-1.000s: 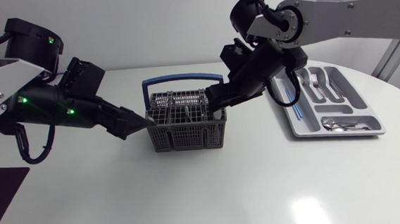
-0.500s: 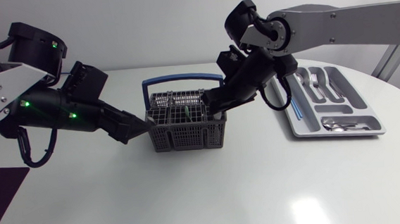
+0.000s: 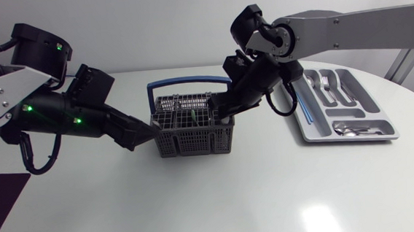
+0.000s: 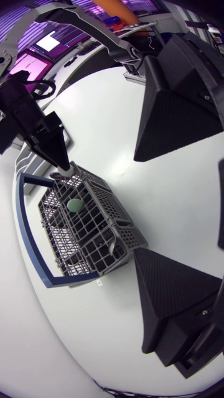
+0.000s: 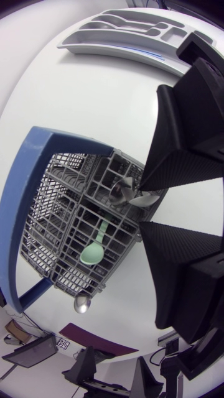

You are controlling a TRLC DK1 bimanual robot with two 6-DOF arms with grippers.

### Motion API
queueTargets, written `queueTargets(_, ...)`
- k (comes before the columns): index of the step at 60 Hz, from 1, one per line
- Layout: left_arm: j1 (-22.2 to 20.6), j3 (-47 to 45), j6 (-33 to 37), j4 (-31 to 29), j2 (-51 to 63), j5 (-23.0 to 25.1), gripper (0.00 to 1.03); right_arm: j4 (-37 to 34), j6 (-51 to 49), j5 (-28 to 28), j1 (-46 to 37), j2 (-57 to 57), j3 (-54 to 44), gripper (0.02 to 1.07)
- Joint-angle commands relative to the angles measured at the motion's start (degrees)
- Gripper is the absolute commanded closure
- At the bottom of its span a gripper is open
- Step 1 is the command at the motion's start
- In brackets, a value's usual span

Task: Unload the cutlery basket into the drawer organizer.

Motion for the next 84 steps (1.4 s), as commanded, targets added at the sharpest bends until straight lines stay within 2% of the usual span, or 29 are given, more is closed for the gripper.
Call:
queueTargets(1,-0.59,-1.65,1.5,0.11,-0.33,0.46,0.06,0.16,1.6,0.5,-0.08,1.92,-1.68,0.7)
queueTargets(13,-0.76,-1.74,1.5,0.11,-0.33,0.37,0.06,0.42,1.6,1.11,-0.08,2.62,-1.68,0.71)
queueTargets(17,-0.85,-1.74,1.5,0.11,-0.33,0.46,0.06,1.12,1.6,1.55,0.01,2.53,-1.94,0.77)
queueTargets(48,-1.2,-2.35,1.5,0.11,-0.33,0.37,0.06,3.41,1.6,-0.91,-0.35,0.6,-3.79,0.96)
queueTargets(84,-1.64,-2.79,1.59,0.2,-0.33,0.37,0.06,2.62,1.86,-3.81,-1.84,-7.05,-4.05,0.98)
